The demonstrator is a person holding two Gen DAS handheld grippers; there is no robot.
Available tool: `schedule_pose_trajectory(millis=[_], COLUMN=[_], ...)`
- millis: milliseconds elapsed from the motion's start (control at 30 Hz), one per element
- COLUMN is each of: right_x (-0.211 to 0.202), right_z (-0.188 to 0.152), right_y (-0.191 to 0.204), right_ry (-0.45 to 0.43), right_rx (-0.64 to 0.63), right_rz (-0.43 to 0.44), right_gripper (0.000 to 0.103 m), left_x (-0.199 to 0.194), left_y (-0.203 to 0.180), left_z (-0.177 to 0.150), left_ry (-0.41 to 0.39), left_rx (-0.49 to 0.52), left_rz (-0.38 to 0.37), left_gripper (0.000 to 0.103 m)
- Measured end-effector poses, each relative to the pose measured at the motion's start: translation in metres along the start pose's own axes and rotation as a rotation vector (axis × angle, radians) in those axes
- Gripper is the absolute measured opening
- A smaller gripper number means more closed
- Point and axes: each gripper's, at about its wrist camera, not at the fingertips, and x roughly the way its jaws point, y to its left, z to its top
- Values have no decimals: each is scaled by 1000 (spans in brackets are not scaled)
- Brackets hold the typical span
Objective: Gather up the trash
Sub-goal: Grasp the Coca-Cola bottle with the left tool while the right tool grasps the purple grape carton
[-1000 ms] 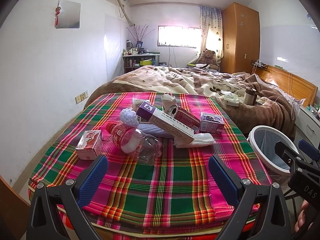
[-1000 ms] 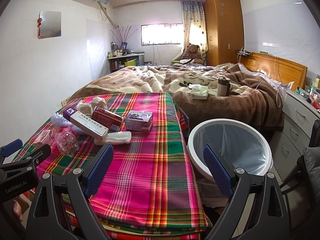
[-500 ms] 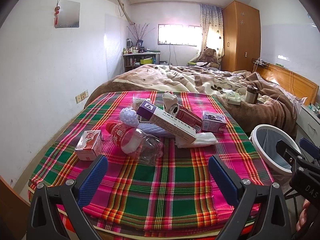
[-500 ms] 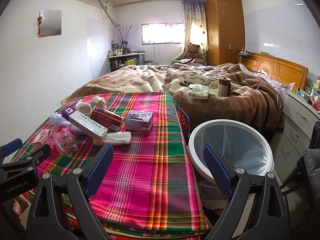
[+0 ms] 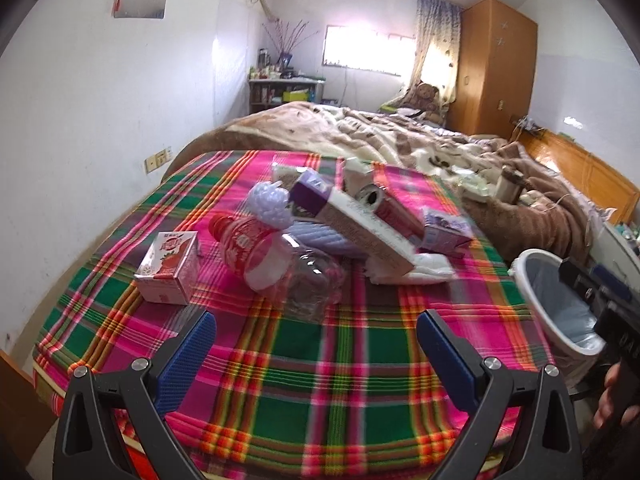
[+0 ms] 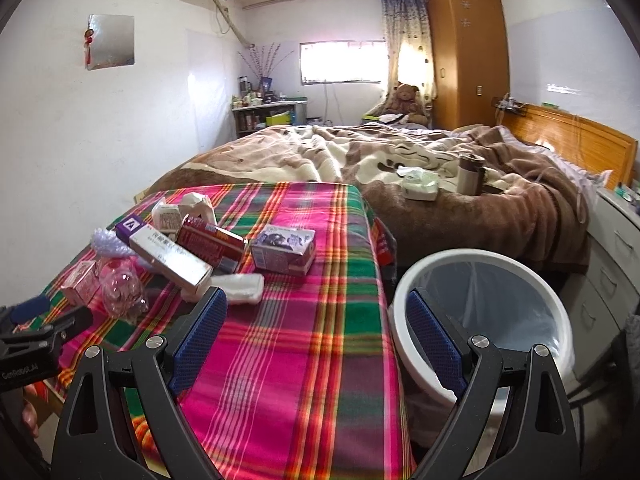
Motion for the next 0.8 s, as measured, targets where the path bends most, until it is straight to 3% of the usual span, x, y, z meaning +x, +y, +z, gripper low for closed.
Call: schedule_pose_trajectory(millis=[167, 333, 533, 800], right_x=[33, 65, 90, 113], right_z=[12, 20, 30, 40], right_y=[-6, -8, -3, 14], right_ry=[42, 111, 167, 181], right_rx=[-31, -20, -34, -126], right_rz=[15, 13, 82, 135], right_gripper=[93, 93, 93, 93], left_x=[23, 39, 56, 88], left_y=[12, 21, 34, 48], left_z=[6, 16, 28, 35], left_ry=[56, 63, 71, 136], left_rx=[-55, -97, -160, -228], left_rz=[-2, 7, 1, -21], left_gripper=[95, 95, 93, 88])
